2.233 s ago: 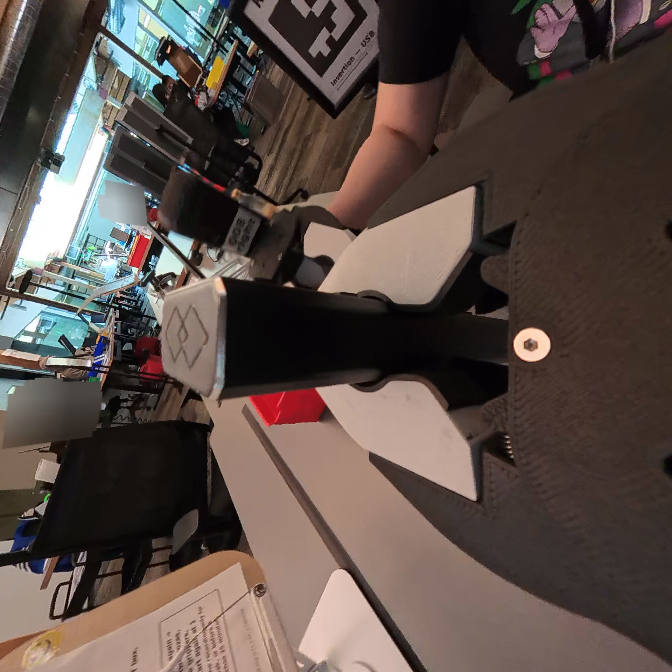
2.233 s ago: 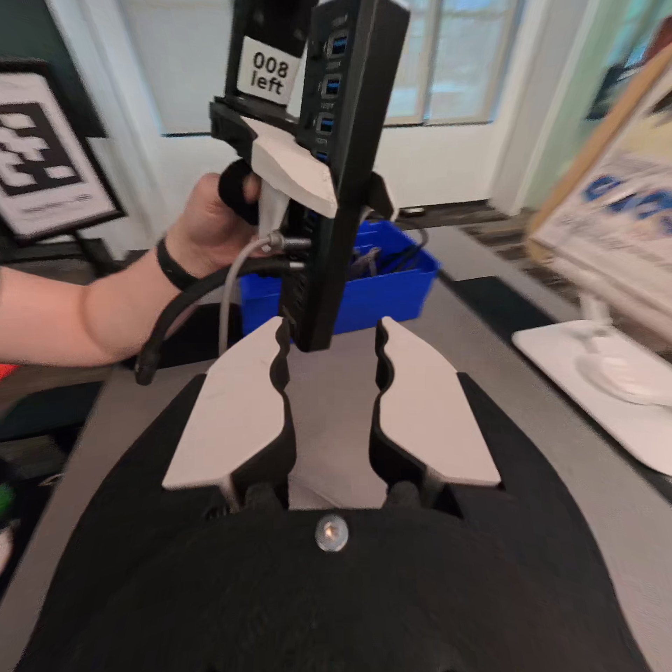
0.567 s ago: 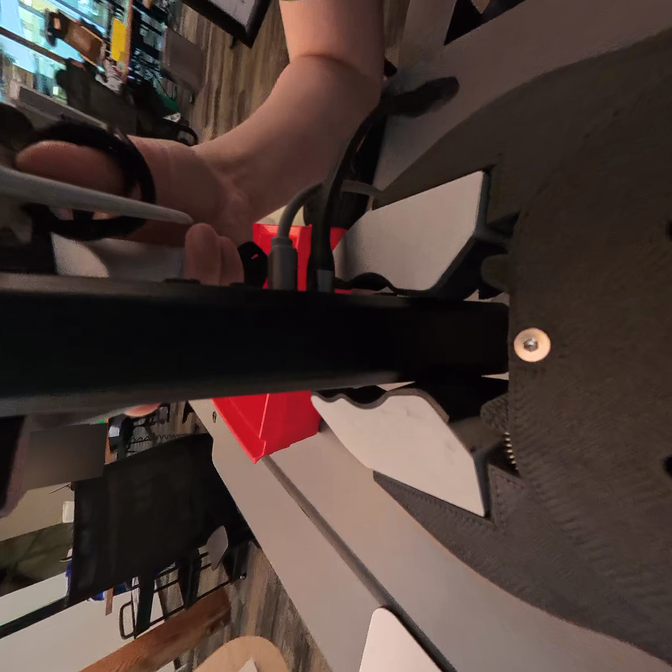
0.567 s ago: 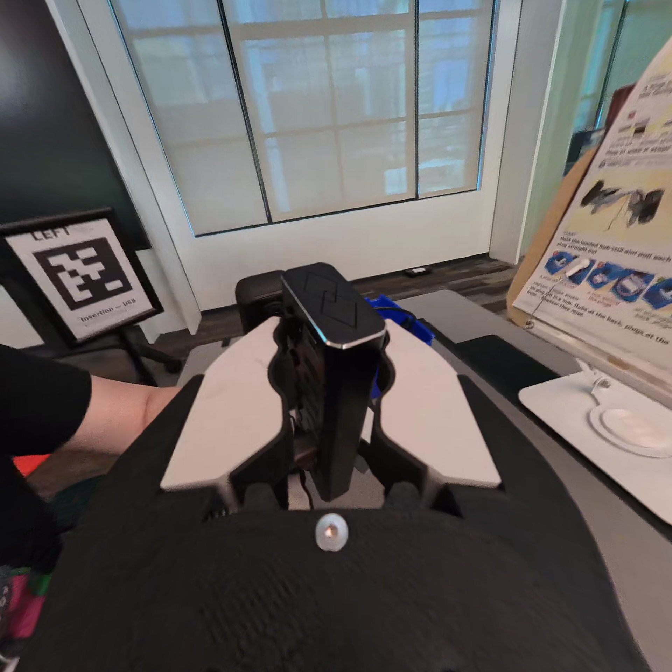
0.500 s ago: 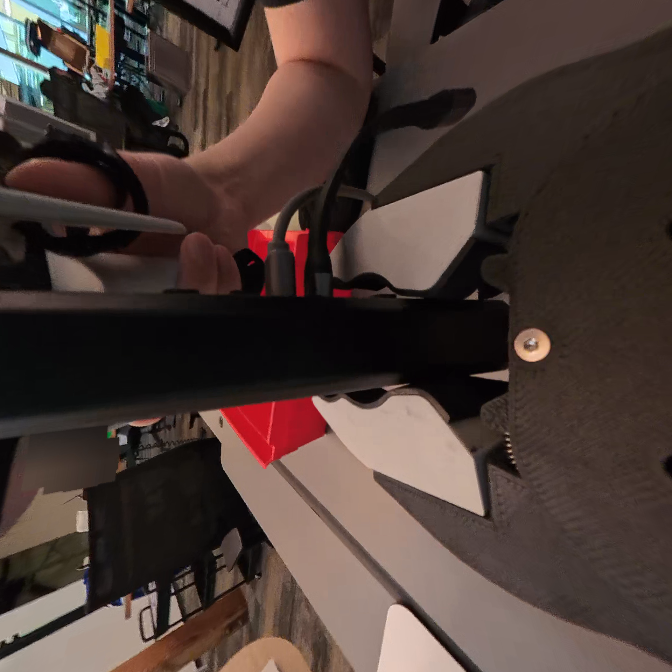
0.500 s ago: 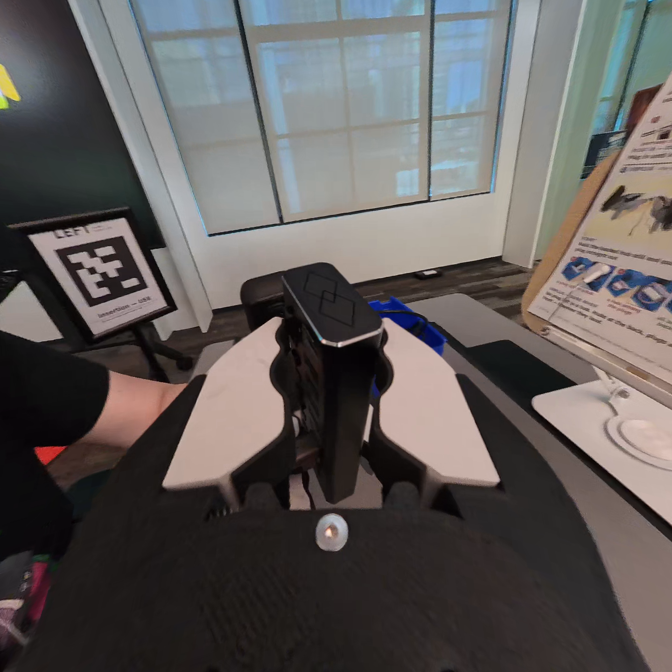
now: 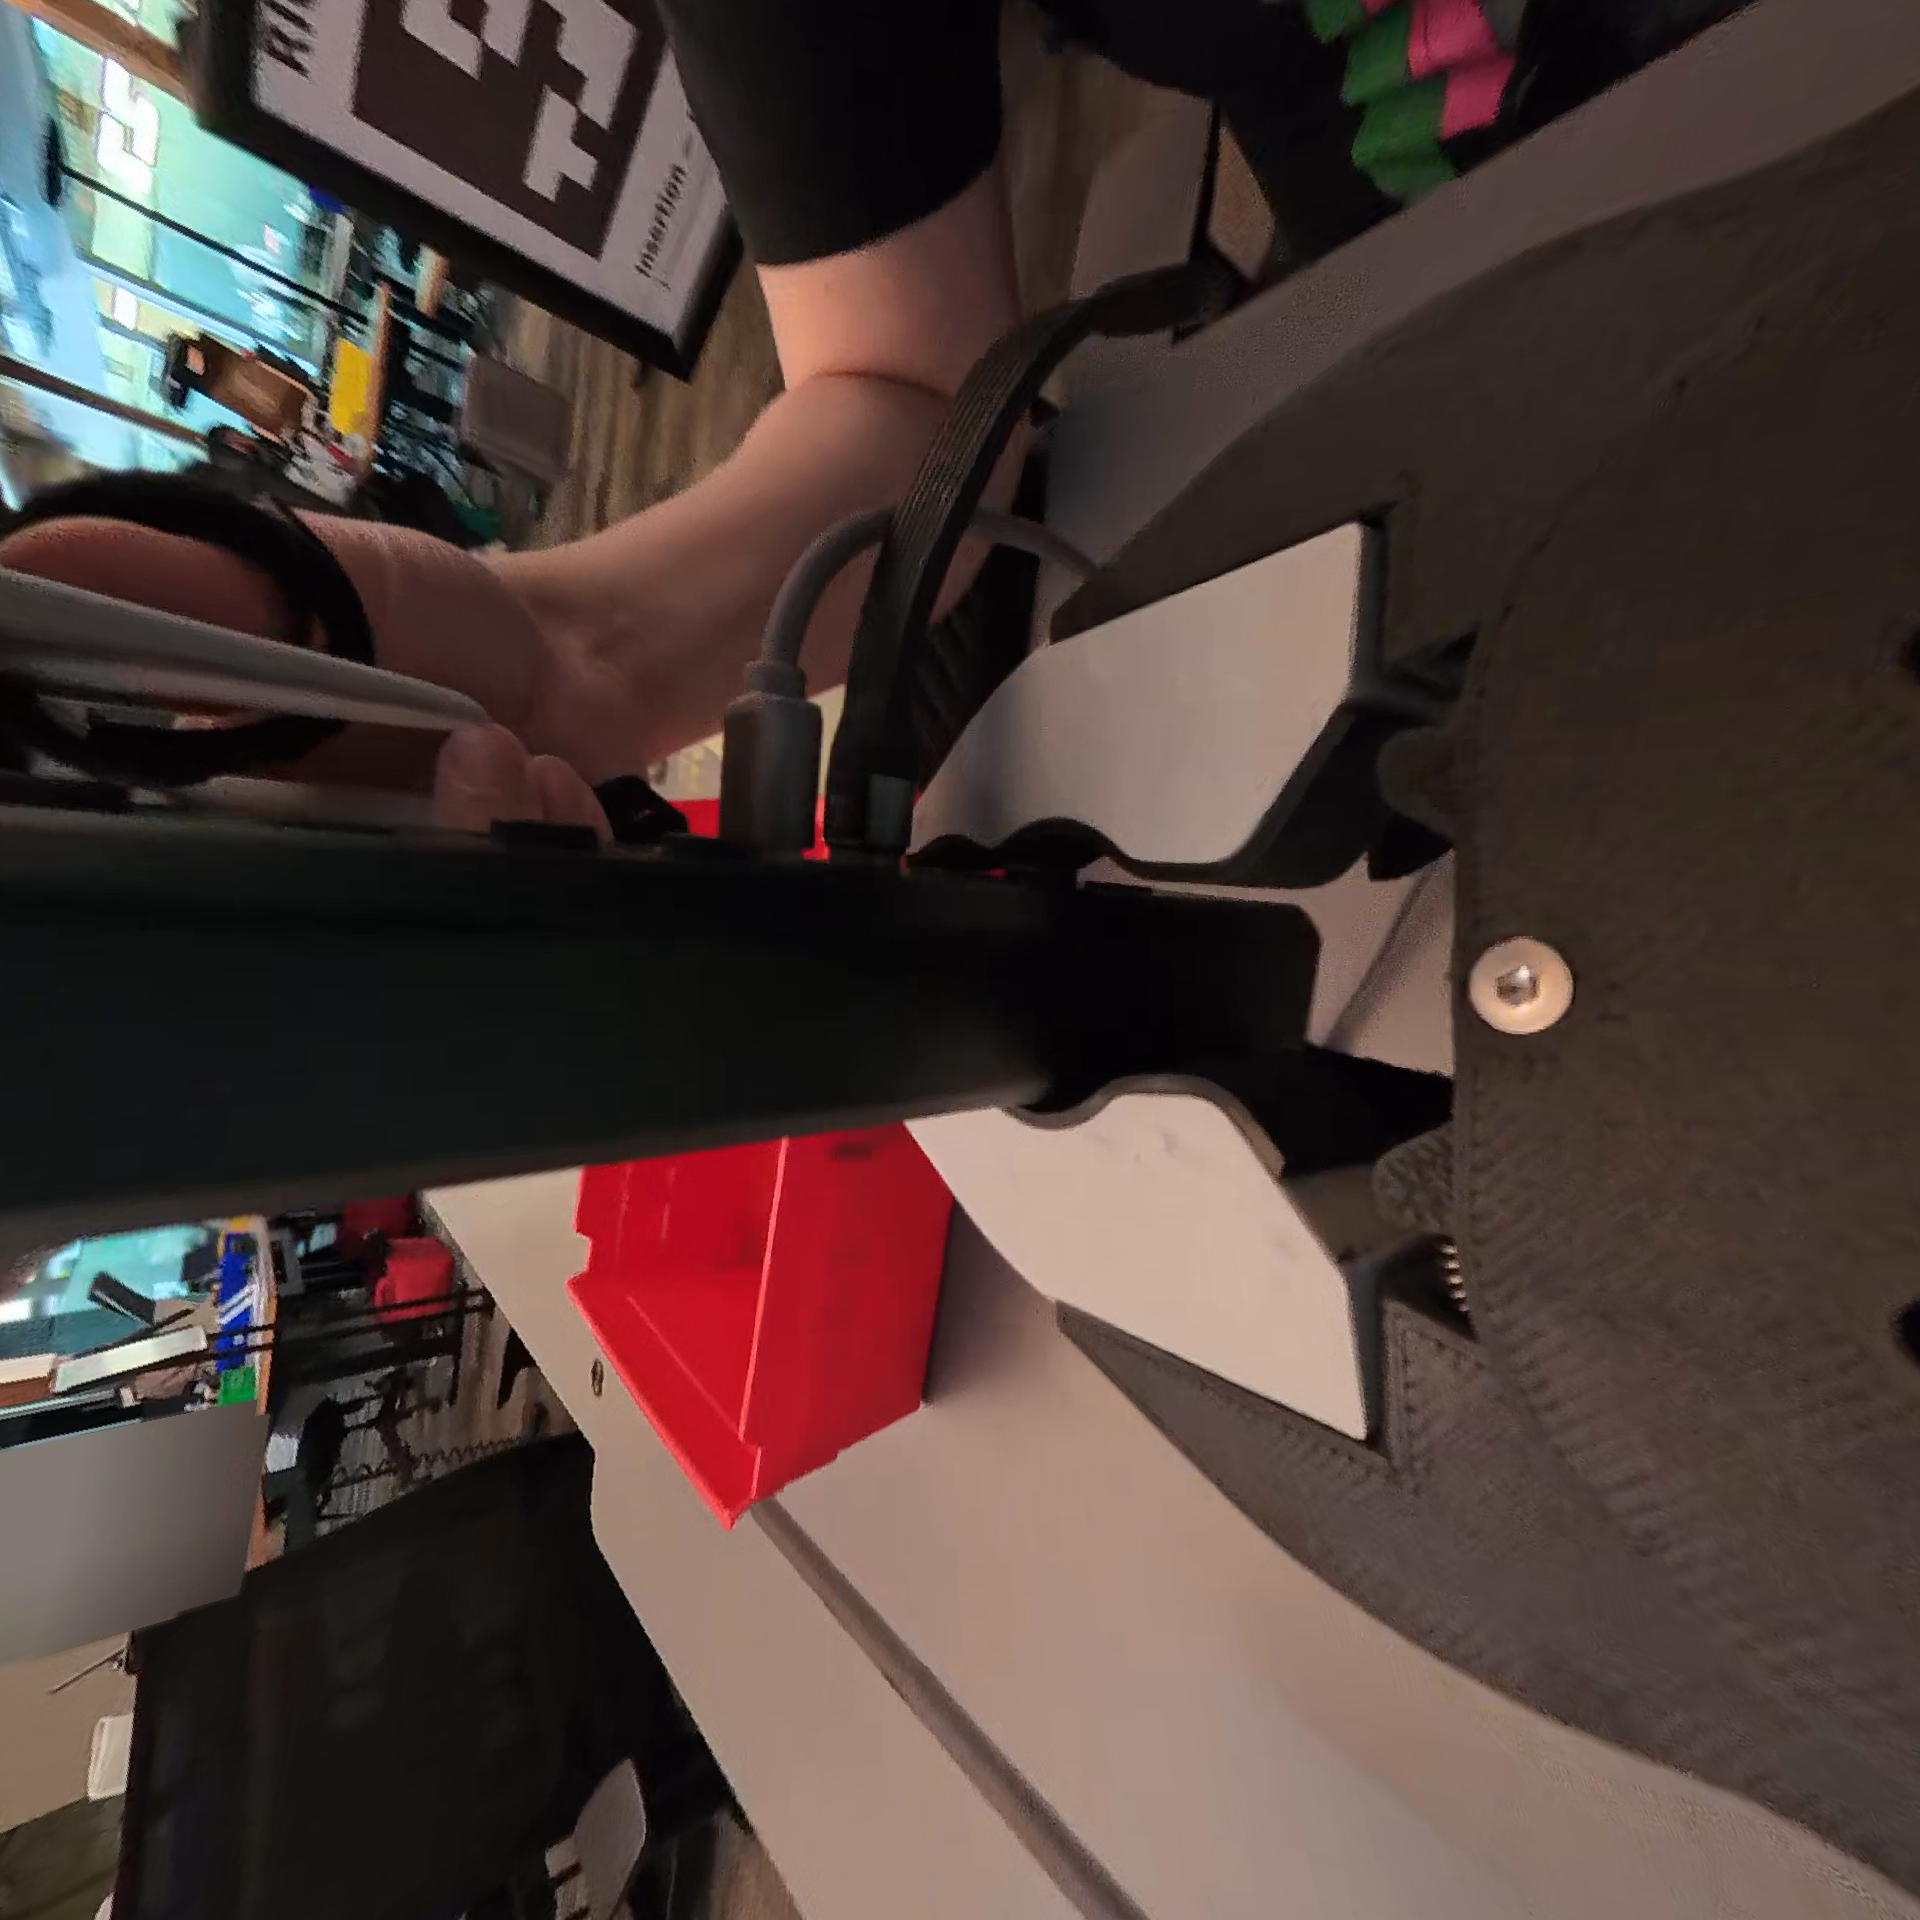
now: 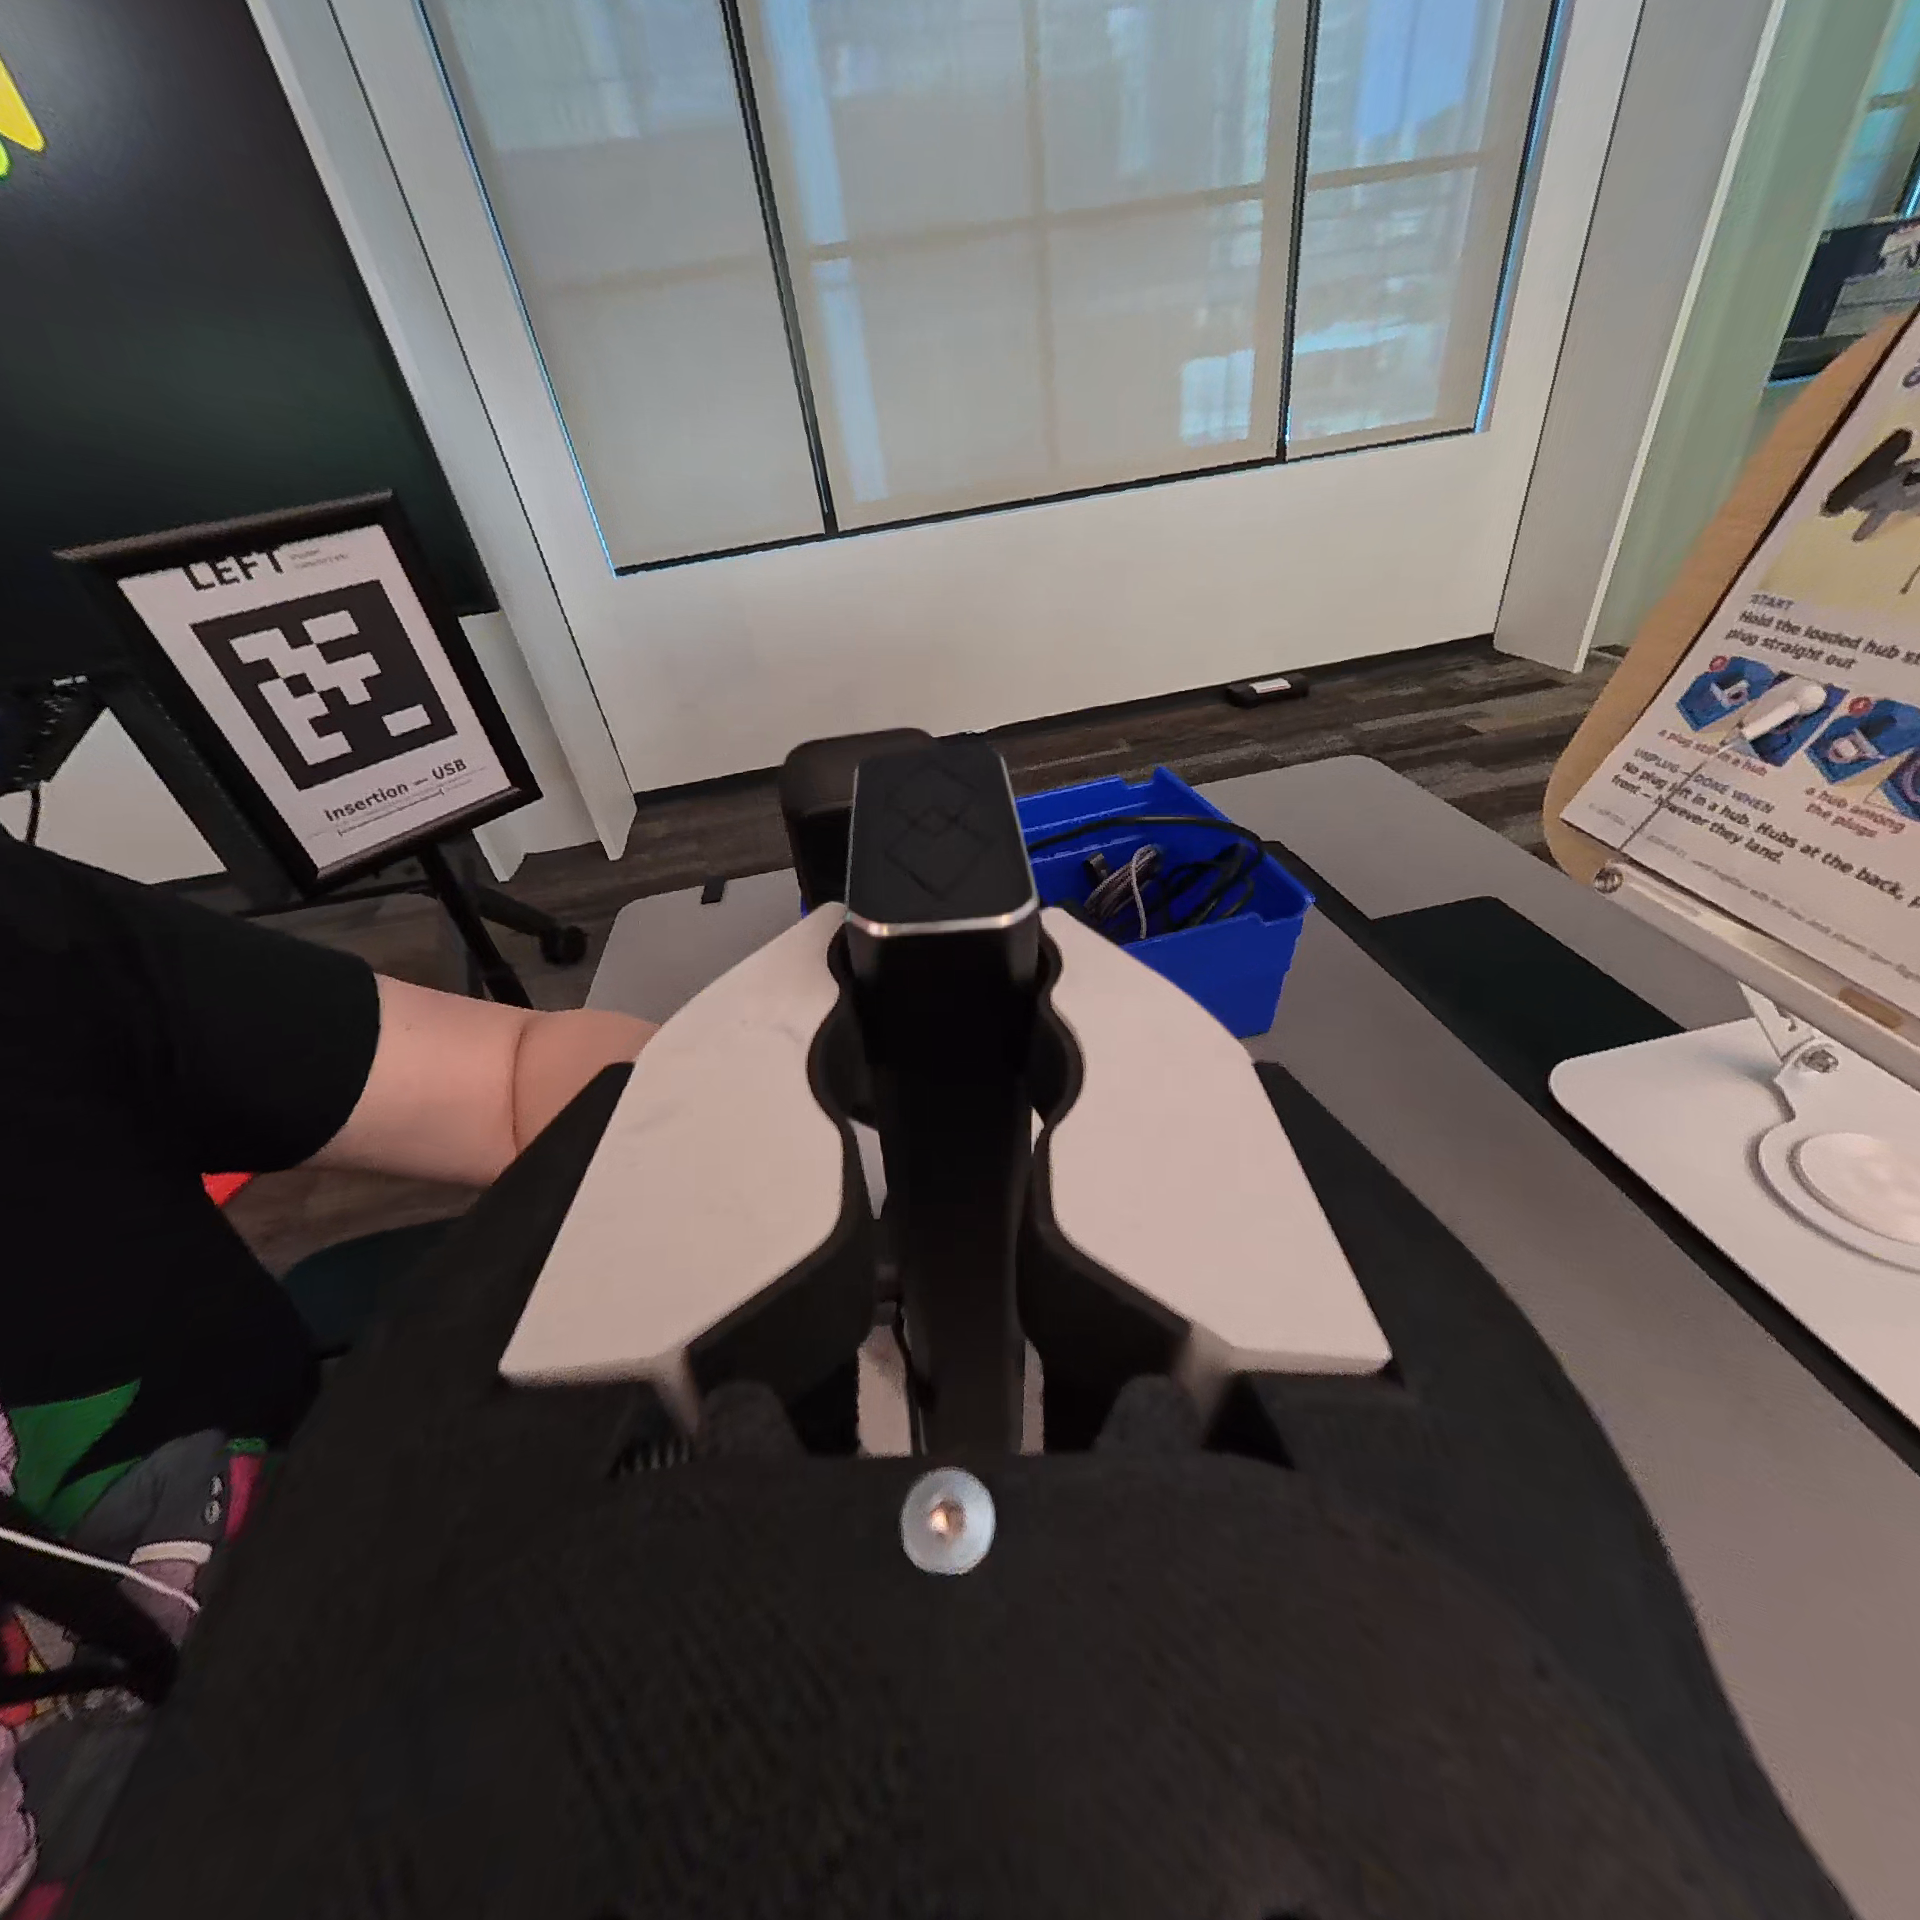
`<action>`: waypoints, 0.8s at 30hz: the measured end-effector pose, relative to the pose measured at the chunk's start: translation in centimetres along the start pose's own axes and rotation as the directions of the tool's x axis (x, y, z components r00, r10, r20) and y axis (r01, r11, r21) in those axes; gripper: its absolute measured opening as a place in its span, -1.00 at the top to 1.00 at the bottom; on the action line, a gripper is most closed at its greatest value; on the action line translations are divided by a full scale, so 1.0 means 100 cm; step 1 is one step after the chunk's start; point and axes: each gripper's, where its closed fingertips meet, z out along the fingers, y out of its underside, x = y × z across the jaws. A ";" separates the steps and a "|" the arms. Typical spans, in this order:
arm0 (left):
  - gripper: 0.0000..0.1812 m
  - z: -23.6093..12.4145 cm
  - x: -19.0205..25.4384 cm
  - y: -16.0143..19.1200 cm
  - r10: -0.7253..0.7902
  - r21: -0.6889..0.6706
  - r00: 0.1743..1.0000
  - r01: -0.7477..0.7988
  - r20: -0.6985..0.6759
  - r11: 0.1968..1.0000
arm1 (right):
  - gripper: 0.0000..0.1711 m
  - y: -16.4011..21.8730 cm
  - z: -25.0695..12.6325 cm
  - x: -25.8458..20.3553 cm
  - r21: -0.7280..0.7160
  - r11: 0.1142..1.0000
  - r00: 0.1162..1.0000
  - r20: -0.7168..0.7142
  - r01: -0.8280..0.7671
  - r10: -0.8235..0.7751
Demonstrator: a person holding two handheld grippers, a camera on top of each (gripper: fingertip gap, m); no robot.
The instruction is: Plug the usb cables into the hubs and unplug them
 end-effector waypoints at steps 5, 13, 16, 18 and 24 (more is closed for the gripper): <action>0.52 0.013 0.005 0.012 -0.074 -0.029 0.996 0.073 -0.041 0.997 | 0.68 0.005 0.003 0.008 0.008 0.996 0.996 0.015 -0.092 0.092; 0.54 0.014 -0.005 0.003 -0.240 0.096 0.970 0.243 -0.038 0.965 | 0.58 0.008 0.002 0.036 0.063 0.991 0.990 -0.077 -0.117 0.121; 0.57 0.006 -0.013 -0.003 -0.237 0.132 0.971 0.236 -0.006 0.963 | 0.40 0.013 0.000 0.047 0.027 0.996 0.982 -0.169 -0.085 0.088; 0.57 0.005 -0.014 -0.003 -0.219 0.122 0.976 0.216 0.012 0.969 | 0.40 0.012 -0.001 0.047 0.012 0.999 0.979 -0.202 -0.031 0.033; 0.58 0.003 -0.008 -0.013 -0.198 0.191 0.980 0.192 0.013 0.963 | 0.29 0.010 0.000 0.043 0.000 0.999 0.972 -0.234 -0.035 0.034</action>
